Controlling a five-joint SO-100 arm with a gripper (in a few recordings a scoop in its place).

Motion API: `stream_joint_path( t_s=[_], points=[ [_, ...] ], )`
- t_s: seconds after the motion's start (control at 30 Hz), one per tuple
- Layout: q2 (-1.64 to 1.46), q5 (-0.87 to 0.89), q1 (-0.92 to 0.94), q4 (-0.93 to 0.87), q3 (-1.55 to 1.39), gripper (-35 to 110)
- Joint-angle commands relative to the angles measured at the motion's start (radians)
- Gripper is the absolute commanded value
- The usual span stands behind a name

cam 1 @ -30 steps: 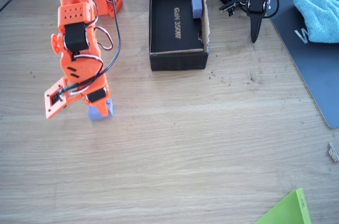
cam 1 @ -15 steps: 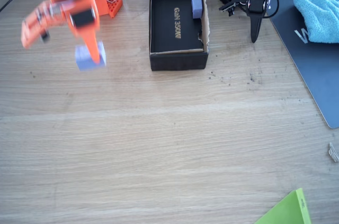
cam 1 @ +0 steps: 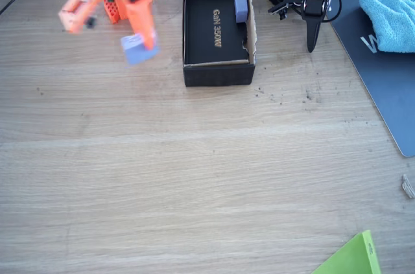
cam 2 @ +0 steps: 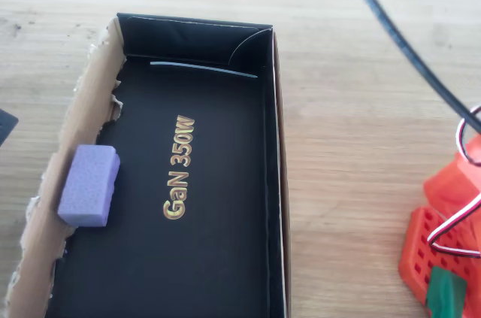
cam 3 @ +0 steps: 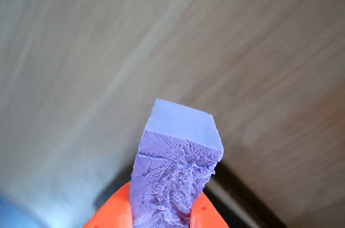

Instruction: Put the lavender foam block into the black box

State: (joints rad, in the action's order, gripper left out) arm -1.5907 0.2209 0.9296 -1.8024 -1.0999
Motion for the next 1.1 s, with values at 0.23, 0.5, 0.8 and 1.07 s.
stream_joint_path(
  t_s=[0.23,0.5,0.8,1.07],
  points=[
    [-0.118,0.170,-0.537,0.020,-0.064,0],
    [-0.110,0.155,-0.695,0.051,-0.058,0],
    [-0.123,0.035,-0.712,0.075,-0.069,53],
    [-0.121,0.055,-0.706,0.074,-0.069,59]
  ],
)
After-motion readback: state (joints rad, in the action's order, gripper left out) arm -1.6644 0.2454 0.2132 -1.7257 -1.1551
